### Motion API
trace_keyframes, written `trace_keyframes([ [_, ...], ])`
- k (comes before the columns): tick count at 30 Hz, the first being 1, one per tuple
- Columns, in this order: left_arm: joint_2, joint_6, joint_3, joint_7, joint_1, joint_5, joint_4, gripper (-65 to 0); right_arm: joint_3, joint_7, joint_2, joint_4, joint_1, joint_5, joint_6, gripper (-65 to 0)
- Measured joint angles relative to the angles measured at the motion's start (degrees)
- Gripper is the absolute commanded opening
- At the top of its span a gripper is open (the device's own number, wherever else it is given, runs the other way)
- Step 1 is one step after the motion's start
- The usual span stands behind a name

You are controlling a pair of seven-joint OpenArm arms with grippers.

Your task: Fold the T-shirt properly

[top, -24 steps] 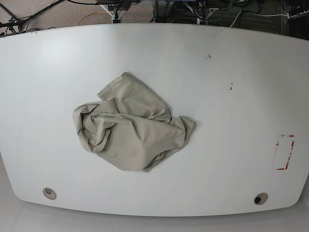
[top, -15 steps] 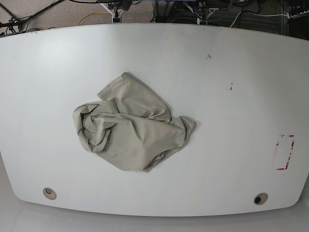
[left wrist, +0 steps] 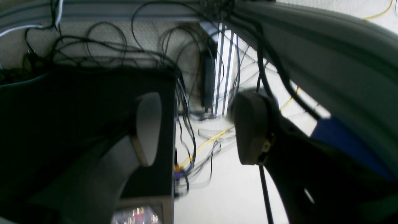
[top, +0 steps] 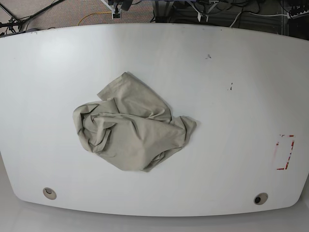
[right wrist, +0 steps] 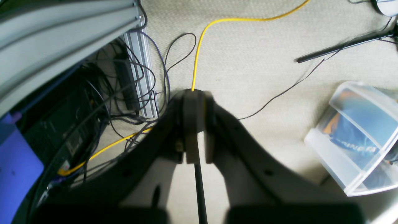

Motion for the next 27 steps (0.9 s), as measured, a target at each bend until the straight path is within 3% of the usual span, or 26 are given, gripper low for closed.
trace_keyframes([
  [3,-0.2,-0.6,0.0,-0.2,0.3,0.0,0.5,-30.3,0.0,0.1,0.1,0.9,-0.5,0.0,0.0,-62.5],
  [6,-0.5,-6.1,0.2,5.6,-0.5,0.0,0.7,-29.9,-0.2,-0.2,0.1,-1.4,1.0,0.0,-0.5,-62.6],
  [11,-0.5,-10.7,0.4,9.9,-1.6,-0.1,-0.5,-29.5,-0.3,0.1,0.1,-1.6,2.1,0.0,-0.6,-62.6],
  [27,-0.6,-10.8,0.5,8.4,-0.5,0.3,-0.2,-30.2,-0.1,0.0,0.1,-1.4,0.7,-0.1,-0.5,-62.6],
])
